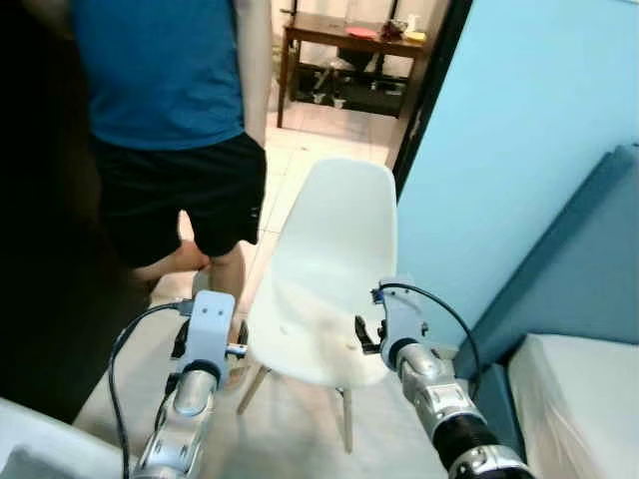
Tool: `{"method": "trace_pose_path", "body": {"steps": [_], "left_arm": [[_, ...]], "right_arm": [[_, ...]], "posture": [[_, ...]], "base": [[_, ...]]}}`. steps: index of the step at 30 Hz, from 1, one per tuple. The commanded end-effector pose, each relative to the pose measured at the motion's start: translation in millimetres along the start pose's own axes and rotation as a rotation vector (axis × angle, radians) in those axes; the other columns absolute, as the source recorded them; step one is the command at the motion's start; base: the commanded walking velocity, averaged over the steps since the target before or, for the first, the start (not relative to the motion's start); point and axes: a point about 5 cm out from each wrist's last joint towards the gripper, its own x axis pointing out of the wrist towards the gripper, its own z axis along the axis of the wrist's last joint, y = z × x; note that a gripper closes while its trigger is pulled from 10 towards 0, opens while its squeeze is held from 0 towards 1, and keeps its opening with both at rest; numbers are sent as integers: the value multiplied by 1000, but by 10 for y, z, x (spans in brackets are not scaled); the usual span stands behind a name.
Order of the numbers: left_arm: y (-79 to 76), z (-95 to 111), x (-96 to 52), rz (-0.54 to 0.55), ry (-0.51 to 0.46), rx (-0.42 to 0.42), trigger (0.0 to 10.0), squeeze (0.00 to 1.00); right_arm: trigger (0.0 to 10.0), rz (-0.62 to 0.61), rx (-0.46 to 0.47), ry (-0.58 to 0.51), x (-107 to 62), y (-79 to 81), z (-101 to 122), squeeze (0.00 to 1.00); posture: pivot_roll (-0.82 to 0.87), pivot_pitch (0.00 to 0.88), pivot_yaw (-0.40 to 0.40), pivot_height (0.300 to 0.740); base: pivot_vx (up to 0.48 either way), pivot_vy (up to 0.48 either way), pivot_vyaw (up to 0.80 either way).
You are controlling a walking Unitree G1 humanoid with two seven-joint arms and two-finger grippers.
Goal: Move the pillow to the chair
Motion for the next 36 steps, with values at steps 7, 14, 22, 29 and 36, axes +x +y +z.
{"method": "trace_pose_path", "body": {"steps": [7, 14, 22, 29, 36], "left_arm": [[-37, 18, 11, -15, -3, 5, 10000, 0], [-34, 4, 1, -19, 1, 6, 10000, 0], [-40, 10, 7, -20, -2, 6, 10000, 0], [-44, 9, 9, -26, -1, 7, 10000, 0], [-44, 8, 6, -30, -1, 10, 10000, 0]], "right_arm": [[10000, -44, 8, 10, -7, -96, -8, 0], [10000, -50, 8, 12, -13, -106, -13, 0], [10000, -55, 13, 18, -13, -112, -23, 0], [10000, -59, 14, 23, -13, -115, -27, 0], [10000, -60, 15, 31, -19, -116, -47, 0]], "posture": [[48, 0, -87, 740], [46, 0, -87, 740], [47, 0, -89, 740], [44, 0, -85, 740], [46, 0, -83, 740]], "base": [[0, 0, -800], [0, 0, -800], [0, 0, -800], [0, 0, -800], [0, 0, -800]]}}
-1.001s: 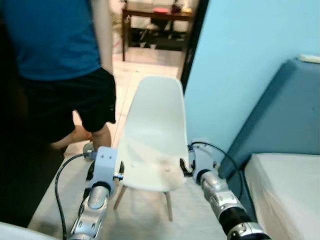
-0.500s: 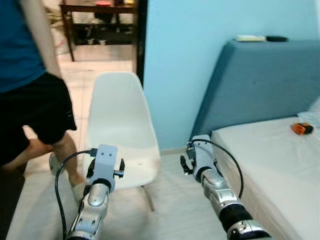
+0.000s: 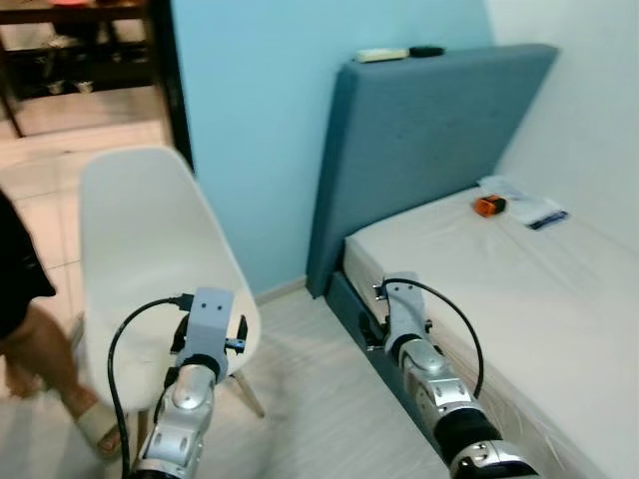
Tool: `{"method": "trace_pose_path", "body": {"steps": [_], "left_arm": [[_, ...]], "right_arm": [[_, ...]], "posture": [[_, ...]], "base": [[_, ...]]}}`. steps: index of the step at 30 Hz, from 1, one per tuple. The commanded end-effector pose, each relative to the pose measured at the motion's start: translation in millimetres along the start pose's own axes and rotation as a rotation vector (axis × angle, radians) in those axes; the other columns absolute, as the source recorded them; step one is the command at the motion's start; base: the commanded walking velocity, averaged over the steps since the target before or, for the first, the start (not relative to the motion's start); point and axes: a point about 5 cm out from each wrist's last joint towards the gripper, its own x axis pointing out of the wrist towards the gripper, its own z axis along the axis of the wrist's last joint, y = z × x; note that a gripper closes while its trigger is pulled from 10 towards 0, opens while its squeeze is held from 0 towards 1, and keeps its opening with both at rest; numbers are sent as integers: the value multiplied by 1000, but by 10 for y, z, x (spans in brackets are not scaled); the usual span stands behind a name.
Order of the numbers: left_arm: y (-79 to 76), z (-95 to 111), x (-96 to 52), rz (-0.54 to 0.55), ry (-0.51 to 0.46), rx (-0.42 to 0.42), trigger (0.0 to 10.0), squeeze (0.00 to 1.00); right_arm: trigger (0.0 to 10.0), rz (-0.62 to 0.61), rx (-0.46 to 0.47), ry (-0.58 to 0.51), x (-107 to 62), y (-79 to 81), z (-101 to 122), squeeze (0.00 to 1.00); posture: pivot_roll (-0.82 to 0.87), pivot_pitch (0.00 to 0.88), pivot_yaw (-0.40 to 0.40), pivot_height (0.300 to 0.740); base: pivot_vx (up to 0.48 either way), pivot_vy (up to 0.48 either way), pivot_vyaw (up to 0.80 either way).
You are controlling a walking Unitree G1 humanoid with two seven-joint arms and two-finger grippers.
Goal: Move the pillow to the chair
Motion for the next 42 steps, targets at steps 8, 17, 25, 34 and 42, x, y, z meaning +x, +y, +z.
{"method": "trace_pose_path", "body": {"steps": [8, 17, 25, 34, 42], "left_arm": [[-31, -30, -9, -15, 13, 9, 10000, 0], [-37, -34, -10, -22, 15, 11, 10000, 0], [-44, -37, -14, -27, 16, 12, 10000, 0], [-50, -49, -22, -31, 17, 13, 10000, 0], [-46, -46, -22, -35, 13, 14, 10000, 0]], "right_arm": [[10000, 3, 7, 21, -5, 6, -39, 0], [10000, 21, -3, 35, -8, 40, -61, 0], [10000, 23, -3, 40, -9, 40, -70, 0], [10000, 26, -5, 41, -7, 39, -67, 0], [10000, 23, -1, 35, -5, 46, -52, 0]], "posture": [[45, 0, -82, 740], [46, 0, -81, 740], [45, 0, -79, 740], [45, 0, -81, 740], [47, 0, -81, 740]], "base": [[0, 0, -800], [0, 0, -800], [0, 0, -800], [0, 0, -800], [0, 0, -800]]}}
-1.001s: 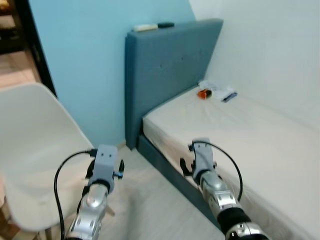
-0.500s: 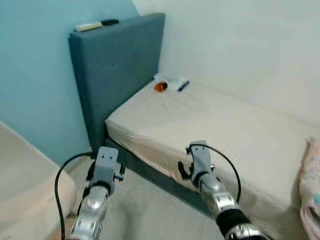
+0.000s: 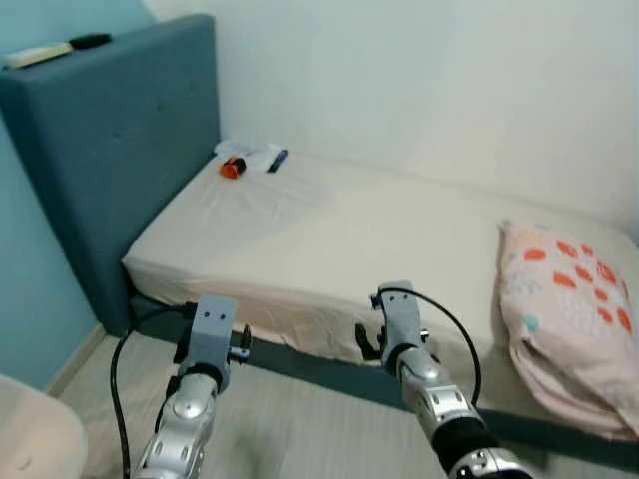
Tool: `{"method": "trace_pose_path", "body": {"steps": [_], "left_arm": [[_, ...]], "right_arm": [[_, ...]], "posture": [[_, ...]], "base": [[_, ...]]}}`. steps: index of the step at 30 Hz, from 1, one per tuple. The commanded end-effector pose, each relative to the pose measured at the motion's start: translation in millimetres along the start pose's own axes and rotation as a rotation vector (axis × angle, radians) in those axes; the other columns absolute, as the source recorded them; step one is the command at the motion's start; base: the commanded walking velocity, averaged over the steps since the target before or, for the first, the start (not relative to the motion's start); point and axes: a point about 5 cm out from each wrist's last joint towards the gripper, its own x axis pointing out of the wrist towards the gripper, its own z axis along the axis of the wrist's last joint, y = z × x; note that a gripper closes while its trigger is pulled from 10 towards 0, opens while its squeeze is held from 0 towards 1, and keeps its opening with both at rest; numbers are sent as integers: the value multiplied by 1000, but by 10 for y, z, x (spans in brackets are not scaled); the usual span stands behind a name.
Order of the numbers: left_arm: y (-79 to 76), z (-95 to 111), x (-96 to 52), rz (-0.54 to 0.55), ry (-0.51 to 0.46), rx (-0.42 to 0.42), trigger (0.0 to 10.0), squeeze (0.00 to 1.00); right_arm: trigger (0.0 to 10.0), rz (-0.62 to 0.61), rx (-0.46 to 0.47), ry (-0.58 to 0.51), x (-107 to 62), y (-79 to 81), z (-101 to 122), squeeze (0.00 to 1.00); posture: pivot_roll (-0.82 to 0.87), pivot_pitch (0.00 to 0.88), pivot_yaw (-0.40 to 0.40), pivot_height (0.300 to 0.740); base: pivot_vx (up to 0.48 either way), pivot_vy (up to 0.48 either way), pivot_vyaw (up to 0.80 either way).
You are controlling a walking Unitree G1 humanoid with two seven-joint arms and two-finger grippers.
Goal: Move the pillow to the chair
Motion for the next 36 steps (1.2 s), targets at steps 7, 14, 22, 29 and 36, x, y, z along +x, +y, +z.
{"method": "trace_pose_path", "body": {"steps": [7, 14, 22, 29, 36], "left_arm": [[-39, -9, -2, -18, -1, 10, 10000, 0], [-46, 2, 10, -23, -5, 6, 10000, 0], [-41, 4, 10, -24, -6, 6, 10000, 0], [-37, 17, -2, -32, -23, -9, 10000, 0], [29, 50, 12, 16, -45, -19, 10000, 0]], "right_arm": [[10000, -18, 2, 6, -2, -61, -12, 0], [10000, -21, 1, 3, -4, -72, -2, 0], [10000, -20, 1, 4, -7, -69, -8, 0], [10000, -14, 17, -16, -8, -61, 11, 0], [10000, 11, -10, -51, -3, -21, 61, 0]], "posture": [[44, 0, -80, 740], [42, 0, -78, 740], [41, 0, -77, 740], [40, 0, -76, 740], [44, 0, -88, 740]], "base": [[0, 0, -800], [0, 0, -800], [0, 0, -800], [0, 0, -800], [0, 0, -114]]}}
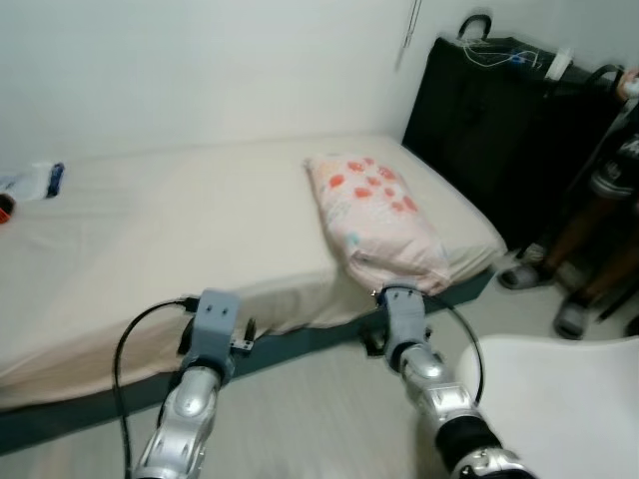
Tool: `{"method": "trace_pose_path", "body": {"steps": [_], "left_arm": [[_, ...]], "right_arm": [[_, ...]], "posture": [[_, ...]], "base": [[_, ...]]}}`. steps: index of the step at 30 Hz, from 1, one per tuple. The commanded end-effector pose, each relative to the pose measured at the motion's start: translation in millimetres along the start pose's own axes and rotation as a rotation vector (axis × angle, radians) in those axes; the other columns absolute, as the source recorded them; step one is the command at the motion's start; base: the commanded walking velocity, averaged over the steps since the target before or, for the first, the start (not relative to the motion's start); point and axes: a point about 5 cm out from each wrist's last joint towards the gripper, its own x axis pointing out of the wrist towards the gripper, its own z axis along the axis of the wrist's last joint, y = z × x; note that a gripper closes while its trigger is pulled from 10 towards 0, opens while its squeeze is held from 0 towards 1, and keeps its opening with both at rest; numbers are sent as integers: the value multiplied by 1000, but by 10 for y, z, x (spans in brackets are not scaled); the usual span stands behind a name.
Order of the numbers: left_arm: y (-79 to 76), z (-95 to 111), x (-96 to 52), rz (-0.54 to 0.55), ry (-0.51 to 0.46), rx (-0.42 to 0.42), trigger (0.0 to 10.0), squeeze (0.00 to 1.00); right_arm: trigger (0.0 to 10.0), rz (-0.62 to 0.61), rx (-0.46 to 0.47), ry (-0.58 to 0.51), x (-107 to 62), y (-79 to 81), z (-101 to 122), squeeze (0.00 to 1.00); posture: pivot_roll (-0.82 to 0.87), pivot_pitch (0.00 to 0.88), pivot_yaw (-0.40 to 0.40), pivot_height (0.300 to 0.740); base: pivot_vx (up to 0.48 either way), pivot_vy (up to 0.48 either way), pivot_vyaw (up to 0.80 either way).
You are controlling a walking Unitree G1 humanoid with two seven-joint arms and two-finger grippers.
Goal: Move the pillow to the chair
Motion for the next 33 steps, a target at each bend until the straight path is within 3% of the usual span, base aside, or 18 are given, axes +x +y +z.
{"method": "trace_pose_path", "body": {"steps": [1, 8, 33], "left_arm": [[36, -14, 5, 23, 3, -6, 10000, 0], [19, 49, 11, 0, -35, -19, 10000, 0], [-12, 49, 13, -13, -42, -22, 10000, 0]], "right_arm": [[10000, 10, -2, -22, 6, 33, 36, 0], [10000, 16, -6, -30, 13, 46, 61, 0], [10000, 19, -10, -26, 15, 43, 51, 0]], "posture": [[47, 0, -89, 740], [48, 0, -88, 740], [44, 0, -90, 740]], "base": [[0, 0, 0], [73, 0, 0], [327, 0, 0]]}}
